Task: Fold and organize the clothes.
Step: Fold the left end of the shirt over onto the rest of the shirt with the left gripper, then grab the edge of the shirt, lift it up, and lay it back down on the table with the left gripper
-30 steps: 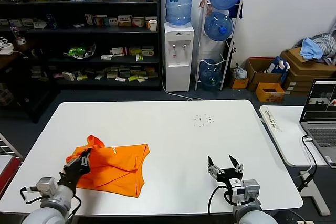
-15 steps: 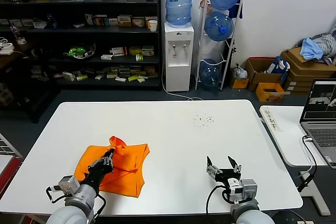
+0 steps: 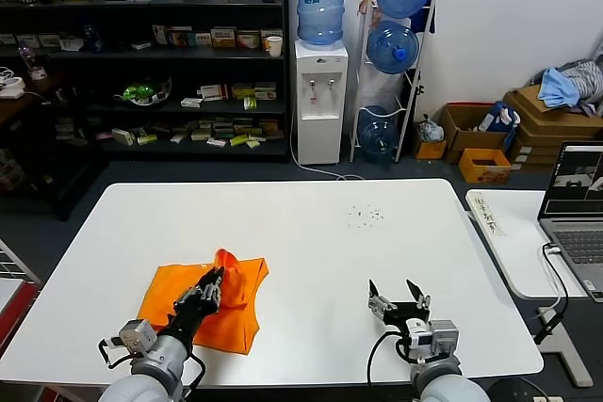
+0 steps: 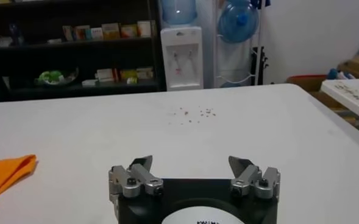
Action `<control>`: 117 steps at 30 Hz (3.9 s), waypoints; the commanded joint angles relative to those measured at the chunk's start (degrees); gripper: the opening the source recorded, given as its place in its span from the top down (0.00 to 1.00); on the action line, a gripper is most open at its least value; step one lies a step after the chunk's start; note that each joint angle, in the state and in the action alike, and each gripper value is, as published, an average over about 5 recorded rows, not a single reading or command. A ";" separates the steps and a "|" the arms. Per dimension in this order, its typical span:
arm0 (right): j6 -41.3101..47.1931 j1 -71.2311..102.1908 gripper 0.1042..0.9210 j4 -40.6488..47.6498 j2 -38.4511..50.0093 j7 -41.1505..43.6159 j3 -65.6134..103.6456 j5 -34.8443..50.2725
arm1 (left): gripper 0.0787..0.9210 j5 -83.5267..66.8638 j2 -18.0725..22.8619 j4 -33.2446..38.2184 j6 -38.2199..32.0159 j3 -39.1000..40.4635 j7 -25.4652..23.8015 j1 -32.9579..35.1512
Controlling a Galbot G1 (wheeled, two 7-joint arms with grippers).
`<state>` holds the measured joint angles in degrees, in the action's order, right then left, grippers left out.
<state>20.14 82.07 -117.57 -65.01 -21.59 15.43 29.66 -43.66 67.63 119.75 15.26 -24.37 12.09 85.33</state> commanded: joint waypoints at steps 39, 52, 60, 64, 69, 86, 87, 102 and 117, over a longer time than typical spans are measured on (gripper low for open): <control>-0.46 1.04 0.12 -1.12 0.75 0.54 1.23 0.51 | 0.12 1.41 -14.16 -24.59 -8.45 -12.69 -15.60 -0.48; -0.46 0.82 0.12 -0.91 0.75 0.49 1.10 0.62 | 0.12 -2.17 -16.07 -19.38 -4.23 -11.13 -14.21 0.52; -0.50 1.02 0.12 -0.95 0.79 0.51 1.21 0.63 | 0.12 -0.98 -15.66 -21.38 -3.67 -10.40 -13.75 -0.40; -0.44 0.99 0.12 -0.95 0.79 0.48 1.17 0.64 | 0.12 -0.76 -15.43 -21.82 -3.67 -10.24 -13.60 -0.58; -0.40 0.89 0.12 -0.94 0.66 0.45 1.06 0.63 | 0.12 -0.47 -15.30 -22.17 -3.59 -9.94 -13.42 -0.52; -0.32 1.12 0.12 -1.20 0.62 0.34 1.11 0.57 | 0.47 0.82 -14.07 -22.27 -3.64 -8.59 -13.25 -0.84; -0.30 1.08 0.12 -1.19 0.62 0.32 1.08 0.57 | 0.50 0.89 -14.01 -22.24 -3.64 -8.57 -13.23 -0.79; -0.33 0.92 0.12 -0.88 0.34 0.28 0.83 0.47 | 0.95 1.24 -11.99 -15.83 -4.23 -9.34 -12.47 0.54; -0.48 0.49 0.12 -0.31 -0.02 0.25 0.53 0.29 | 0.96 17.31 -8.99 1.37 -1.80 -16.31 -9.11 6.03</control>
<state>19.70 82.61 -117.90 -65.04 -21.35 15.97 29.96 -36.30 57.70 110.21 11.48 -36.43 1.53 88.61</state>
